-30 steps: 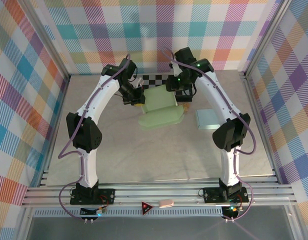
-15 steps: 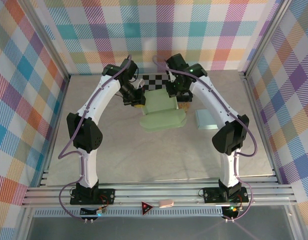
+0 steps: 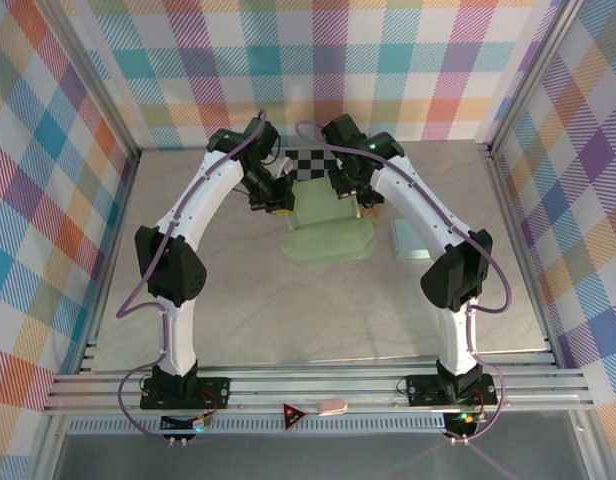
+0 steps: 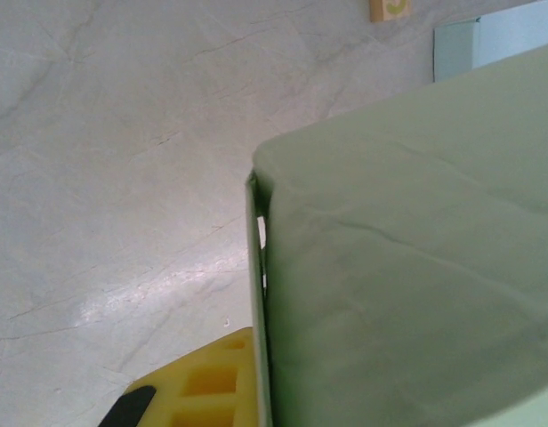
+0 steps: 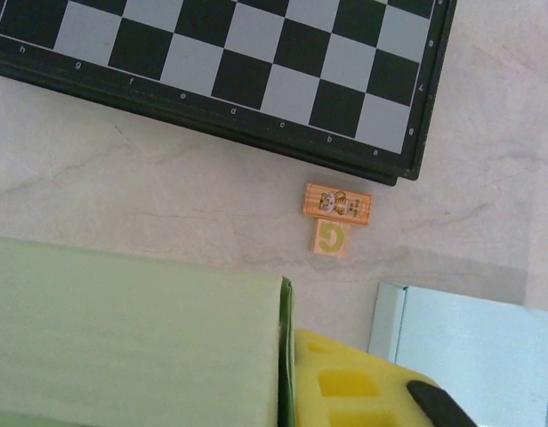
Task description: Fold the paper box
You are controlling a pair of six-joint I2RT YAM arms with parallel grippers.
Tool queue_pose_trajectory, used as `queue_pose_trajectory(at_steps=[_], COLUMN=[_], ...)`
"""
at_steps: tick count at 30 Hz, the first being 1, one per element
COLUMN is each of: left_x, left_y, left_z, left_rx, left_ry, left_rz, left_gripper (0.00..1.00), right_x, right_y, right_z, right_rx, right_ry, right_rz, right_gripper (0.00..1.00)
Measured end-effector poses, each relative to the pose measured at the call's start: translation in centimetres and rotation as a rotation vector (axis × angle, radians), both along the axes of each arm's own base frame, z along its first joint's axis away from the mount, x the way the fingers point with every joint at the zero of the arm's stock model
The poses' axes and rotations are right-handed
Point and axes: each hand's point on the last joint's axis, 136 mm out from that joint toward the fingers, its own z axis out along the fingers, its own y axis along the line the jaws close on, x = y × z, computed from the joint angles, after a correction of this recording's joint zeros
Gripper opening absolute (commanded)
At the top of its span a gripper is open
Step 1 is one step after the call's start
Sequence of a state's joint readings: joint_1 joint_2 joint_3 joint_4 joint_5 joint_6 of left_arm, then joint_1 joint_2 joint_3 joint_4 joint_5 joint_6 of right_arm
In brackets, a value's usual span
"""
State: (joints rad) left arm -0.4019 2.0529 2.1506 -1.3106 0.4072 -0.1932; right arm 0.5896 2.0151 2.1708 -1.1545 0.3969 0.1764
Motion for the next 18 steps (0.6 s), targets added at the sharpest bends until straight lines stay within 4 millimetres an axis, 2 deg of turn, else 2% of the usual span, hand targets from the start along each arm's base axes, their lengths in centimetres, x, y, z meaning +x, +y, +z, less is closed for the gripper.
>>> queue_pose_trajectory(at_steps=[9, 18], left_x=[0.05, 0.36], left_y=[-0.26, -0.66], left_z=[0.18, -0.16], left_rx=[-0.005, -0.004], left_ry=[-0.007, -0.003], left_rz=[-0.004, -0.005], left_gripper=[0.00, 0.00], right_x=[0.84, 0.86], right_y=[-0.24, -0.54], right_z=[-0.50, -0.19], right_rx=[-0.066, -0.153], right_ry=[-0.019, -0.074], right_rz=[-0.049, -0.111], right_gripper=[0.00, 0.00])
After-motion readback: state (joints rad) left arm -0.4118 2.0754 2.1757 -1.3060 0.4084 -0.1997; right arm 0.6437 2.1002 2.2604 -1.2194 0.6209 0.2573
